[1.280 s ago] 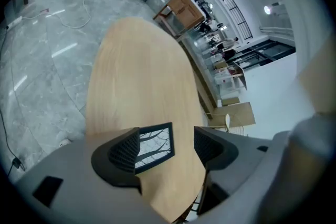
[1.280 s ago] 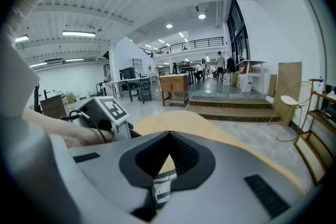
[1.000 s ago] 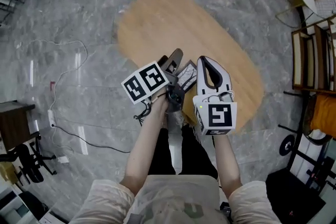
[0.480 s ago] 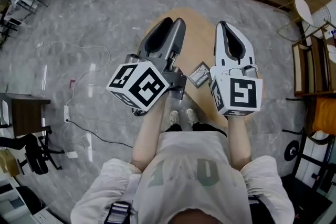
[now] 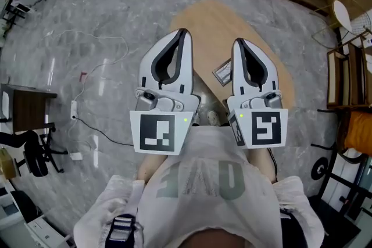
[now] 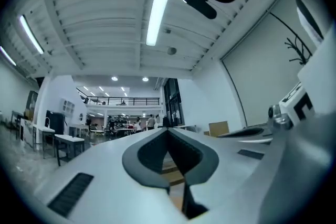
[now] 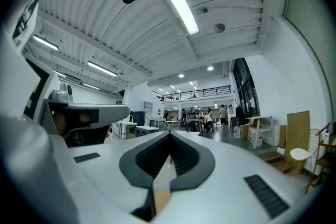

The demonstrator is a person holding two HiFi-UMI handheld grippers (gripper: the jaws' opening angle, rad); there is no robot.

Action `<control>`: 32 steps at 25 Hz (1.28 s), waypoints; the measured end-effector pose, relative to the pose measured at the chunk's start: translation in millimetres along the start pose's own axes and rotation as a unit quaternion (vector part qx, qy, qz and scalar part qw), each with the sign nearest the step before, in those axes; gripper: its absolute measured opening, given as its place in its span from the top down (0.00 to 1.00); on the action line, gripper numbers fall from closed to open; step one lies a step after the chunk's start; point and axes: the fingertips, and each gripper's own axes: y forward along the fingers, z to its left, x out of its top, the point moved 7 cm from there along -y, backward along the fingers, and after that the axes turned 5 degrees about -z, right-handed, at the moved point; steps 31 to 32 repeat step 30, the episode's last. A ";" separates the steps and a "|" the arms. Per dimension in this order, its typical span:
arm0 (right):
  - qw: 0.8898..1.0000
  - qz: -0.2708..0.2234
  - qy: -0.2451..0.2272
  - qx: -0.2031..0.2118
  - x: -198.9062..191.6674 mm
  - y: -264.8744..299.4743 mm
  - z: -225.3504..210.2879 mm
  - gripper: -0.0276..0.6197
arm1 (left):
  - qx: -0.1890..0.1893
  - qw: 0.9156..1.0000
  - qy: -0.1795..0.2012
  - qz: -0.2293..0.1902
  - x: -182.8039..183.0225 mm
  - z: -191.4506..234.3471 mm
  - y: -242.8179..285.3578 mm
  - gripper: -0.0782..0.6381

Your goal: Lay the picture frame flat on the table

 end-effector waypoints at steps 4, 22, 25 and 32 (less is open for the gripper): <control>1.000 0.012 0.018 0.019 -8.6 -5.4 16.3 0.95 | 0.012 0.999 0.032 0.034 -14.7 -0.1 -11.1 0.88; 0.999 0.029 0.000 0.046 -14.5 -7.9 33.7 0.95 | 0.016 0.998 0.028 0.053 -23.2 -3.8 -16.1 0.88; 0.999 0.019 0.005 0.049 -15.6 -4.9 29.7 0.95 | 0.017 0.998 0.030 0.057 -25.8 -3.5 -13.5 0.88; 0.999 0.021 0.007 0.047 -17.2 -0.2 27.4 0.95 | 0.019 0.998 0.026 0.058 -27.8 -1.3 -9.7 0.88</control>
